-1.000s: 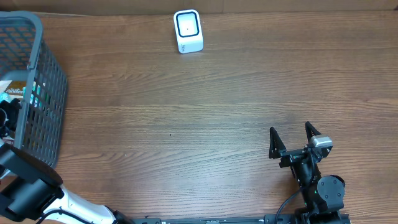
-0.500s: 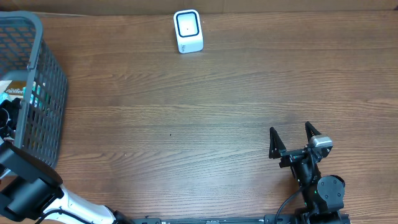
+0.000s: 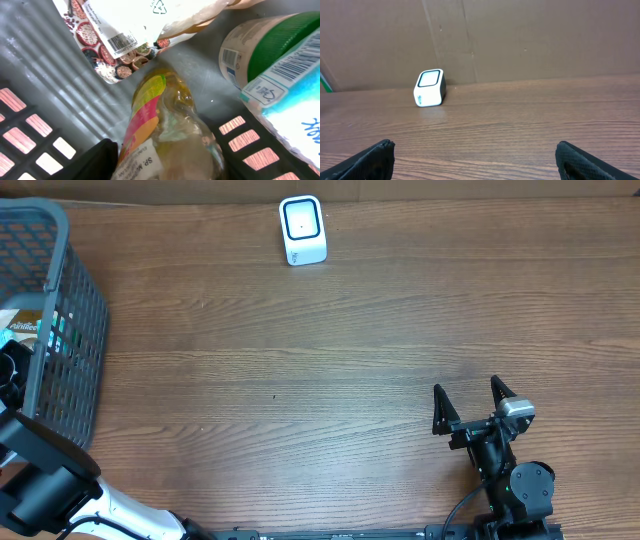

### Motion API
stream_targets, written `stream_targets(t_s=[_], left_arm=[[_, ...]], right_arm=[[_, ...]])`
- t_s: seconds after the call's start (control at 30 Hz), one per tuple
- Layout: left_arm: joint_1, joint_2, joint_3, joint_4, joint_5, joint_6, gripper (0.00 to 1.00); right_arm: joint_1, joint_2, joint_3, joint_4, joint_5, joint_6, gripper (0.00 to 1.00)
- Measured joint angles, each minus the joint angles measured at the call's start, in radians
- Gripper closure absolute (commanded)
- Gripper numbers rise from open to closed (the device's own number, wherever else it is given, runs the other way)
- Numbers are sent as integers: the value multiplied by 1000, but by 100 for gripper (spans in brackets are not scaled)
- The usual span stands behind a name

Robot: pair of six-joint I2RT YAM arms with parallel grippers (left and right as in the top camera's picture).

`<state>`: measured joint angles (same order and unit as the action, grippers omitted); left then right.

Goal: Scan the item barcode
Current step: 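Close the left gripper on the yellow dish-soap bottle's neck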

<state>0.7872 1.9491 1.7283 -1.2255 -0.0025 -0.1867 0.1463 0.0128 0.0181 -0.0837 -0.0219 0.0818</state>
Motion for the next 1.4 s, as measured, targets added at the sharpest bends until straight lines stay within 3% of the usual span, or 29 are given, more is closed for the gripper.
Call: stream_targets(t_s=[0.2, 0.23, 0.33, 0.5, 0.67, 0.73, 0.83, 0.93, 1.03, 1.07, 1.13, 1.2, 1.27, 1.4], left_arm=[[0, 0, 0, 0, 7, 4, 59], [0, 0, 0, 0, 8, 6, 59], [0, 0, 0, 0, 17, 8, 45], [0, 0, -1, 0, 30, 4, 42], [0, 0, -1, 0, 31, 2, 51], [0, 0, -1, 0, 32, 7, 60], [0, 0, -1, 0, 32, 6, 62], [0, 0, -1, 0, 32, 6, 60], [0, 0, -1, -1, 33, 3, 45], [0, 0, -1, -1, 33, 4, 44], [0, 0, -2, -1, 34, -5, 56], [0, 0, -2, -5, 36, -7, 61], [0, 0, -2, -5, 36, -12, 65], [0, 0, -2, -5, 36, -21, 64]], right_arm=[[0, 0, 0, 0, -1, 0, 0], [0, 0, 0, 0, 0, 0, 0], [0, 0, 0, 0, -1, 0, 0], [0, 0, 0, 0, -1, 0, 0], [0, 0, 0, 1, 0, 0, 0], [0, 0, 0, 0, 0, 0, 0], [0, 0, 0, 0, -1, 0, 0], [0, 0, 0, 0, 0, 0, 0], [0, 0, 0, 0, 0, 0, 0], [0, 0, 0, 0, 0, 0, 0], [0, 0, 0, 0, -1, 0, 0], [0, 0, 0, 0, 0, 0, 0], [0, 0, 0, 0, -1, 0, 0], [0, 0, 0, 0, 0, 0, 0]])
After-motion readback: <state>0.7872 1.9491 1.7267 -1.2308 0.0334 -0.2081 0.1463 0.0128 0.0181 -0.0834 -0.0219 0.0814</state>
